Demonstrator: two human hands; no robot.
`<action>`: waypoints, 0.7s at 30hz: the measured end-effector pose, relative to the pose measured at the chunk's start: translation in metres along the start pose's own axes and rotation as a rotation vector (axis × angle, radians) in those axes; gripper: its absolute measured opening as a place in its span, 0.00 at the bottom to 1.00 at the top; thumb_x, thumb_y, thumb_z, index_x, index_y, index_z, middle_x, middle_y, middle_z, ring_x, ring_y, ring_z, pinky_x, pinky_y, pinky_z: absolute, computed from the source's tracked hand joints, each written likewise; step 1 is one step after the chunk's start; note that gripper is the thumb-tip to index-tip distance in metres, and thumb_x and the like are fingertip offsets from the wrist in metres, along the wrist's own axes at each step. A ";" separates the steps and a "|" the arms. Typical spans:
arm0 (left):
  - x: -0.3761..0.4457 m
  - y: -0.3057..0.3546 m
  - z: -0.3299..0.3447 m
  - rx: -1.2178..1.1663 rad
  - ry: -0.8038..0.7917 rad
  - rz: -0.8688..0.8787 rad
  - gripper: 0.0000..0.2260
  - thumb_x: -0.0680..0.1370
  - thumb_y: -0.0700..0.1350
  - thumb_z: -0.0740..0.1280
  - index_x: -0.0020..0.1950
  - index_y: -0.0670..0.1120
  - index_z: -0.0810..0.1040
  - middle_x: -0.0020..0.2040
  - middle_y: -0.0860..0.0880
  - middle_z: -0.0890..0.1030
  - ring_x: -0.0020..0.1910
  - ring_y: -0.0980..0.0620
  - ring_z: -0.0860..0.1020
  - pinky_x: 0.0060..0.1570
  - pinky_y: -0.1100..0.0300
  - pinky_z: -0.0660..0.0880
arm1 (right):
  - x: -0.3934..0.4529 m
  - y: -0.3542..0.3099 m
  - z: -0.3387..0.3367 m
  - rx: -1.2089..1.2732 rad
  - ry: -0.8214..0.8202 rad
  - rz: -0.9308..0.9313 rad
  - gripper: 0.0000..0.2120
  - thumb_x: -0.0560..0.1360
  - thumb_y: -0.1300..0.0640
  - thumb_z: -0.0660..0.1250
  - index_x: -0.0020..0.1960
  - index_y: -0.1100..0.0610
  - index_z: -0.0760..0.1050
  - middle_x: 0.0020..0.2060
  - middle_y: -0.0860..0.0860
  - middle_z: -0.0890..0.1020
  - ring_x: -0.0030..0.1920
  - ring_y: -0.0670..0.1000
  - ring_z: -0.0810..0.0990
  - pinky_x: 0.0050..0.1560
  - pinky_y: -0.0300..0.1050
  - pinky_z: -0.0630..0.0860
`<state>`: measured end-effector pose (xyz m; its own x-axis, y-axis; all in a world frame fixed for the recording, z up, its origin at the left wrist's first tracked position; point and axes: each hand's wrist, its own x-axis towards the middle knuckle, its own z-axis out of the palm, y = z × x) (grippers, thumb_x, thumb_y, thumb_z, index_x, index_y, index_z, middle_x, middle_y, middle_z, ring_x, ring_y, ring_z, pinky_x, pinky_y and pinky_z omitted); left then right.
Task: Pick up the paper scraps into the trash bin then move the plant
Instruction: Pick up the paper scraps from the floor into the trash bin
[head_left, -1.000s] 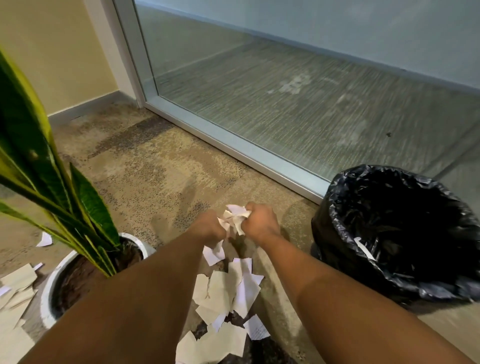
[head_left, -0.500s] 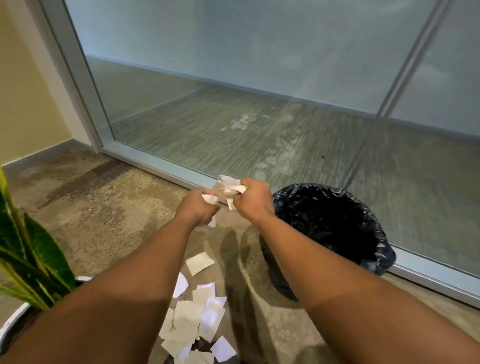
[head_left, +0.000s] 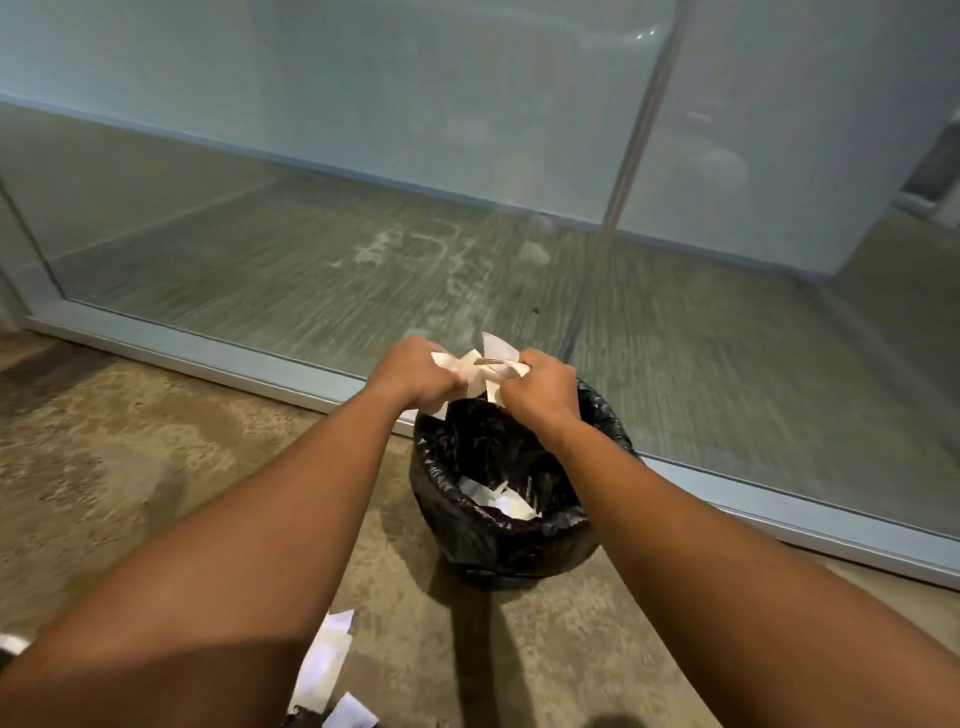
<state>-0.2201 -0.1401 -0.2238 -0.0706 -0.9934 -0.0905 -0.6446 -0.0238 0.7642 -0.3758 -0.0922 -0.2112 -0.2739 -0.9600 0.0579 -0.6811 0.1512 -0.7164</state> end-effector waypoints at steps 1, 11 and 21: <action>0.000 0.007 0.005 0.013 -0.027 0.004 0.08 0.69 0.47 0.76 0.46 0.46 0.85 0.40 0.46 0.85 0.40 0.46 0.83 0.42 0.54 0.79 | 0.001 0.007 -0.003 -0.024 0.001 0.024 0.04 0.73 0.59 0.68 0.41 0.53 0.75 0.45 0.55 0.81 0.48 0.57 0.80 0.43 0.44 0.72; 0.003 0.018 0.049 0.213 -0.323 -0.078 0.19 0.70 0.52 0.77 0.48 0.37 0.82 0.41 0.44 0.78 0.39 0.46 0.78 0.51 0.51 0.82 | -0.005 0.034 -0.001 -0.154 -0.250 0.222 0.22 0.70 0.56 0.75 0.61 0.61 0.74 0.52 0.59 0.82 0.50 0.59 0.84 0.44 0.52 0.82; -0.003 -0.001 0.015 0.024 0.061 -0.079 0.07 0.71 0.48 0.76 0.45 0.55 0.81 0.54 0.51 0.84 0.54 0.49 0.82 0.58 0.55 0.78 | -0.005 0.007 0.027 -0.007 -0.169 0.117 0.24 0.72 0.57 0.69 0.67 0.55 0.73 0.59 0.56 0.81 0.56 0.57 0.81 0.53 0.49 0.81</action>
<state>-0.2302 -0.1351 -0.2337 0.0269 -0.9936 -0.1100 -0.6645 -0.1000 0.7406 -0.3611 -0.0927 -0.2352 -0.2343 -0.9615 -0.1438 -0.6558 0.2655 -0.7067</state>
